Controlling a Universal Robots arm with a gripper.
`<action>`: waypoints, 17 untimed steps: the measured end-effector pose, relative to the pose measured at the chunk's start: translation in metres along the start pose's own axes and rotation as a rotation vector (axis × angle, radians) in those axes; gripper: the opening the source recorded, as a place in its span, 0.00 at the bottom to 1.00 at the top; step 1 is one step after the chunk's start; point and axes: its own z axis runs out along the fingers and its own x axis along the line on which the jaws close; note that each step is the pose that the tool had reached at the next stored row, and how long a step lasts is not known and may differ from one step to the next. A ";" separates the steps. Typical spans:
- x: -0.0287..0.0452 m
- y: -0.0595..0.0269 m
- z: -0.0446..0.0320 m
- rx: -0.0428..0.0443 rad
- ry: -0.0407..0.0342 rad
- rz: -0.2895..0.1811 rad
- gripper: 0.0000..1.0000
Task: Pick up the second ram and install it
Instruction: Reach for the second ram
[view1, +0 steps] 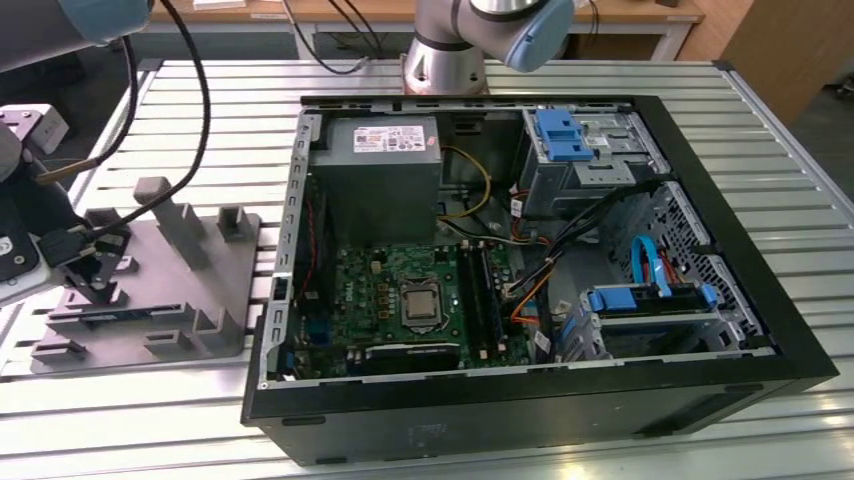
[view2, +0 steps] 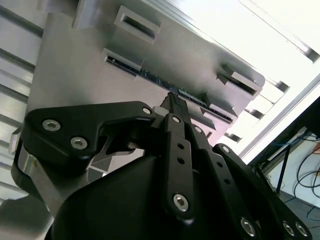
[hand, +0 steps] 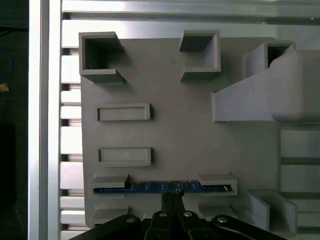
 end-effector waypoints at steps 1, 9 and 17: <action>0.0001 -0.0001 0.0018 0.0000 0.0000 -0.004 0.10; 0.0013 0.0000 0.0164 -0.0001 0.0000 -0.015 0.10; 0.0014 0.0000 0.0202 -0.0001 0.0002 -0.016 0.10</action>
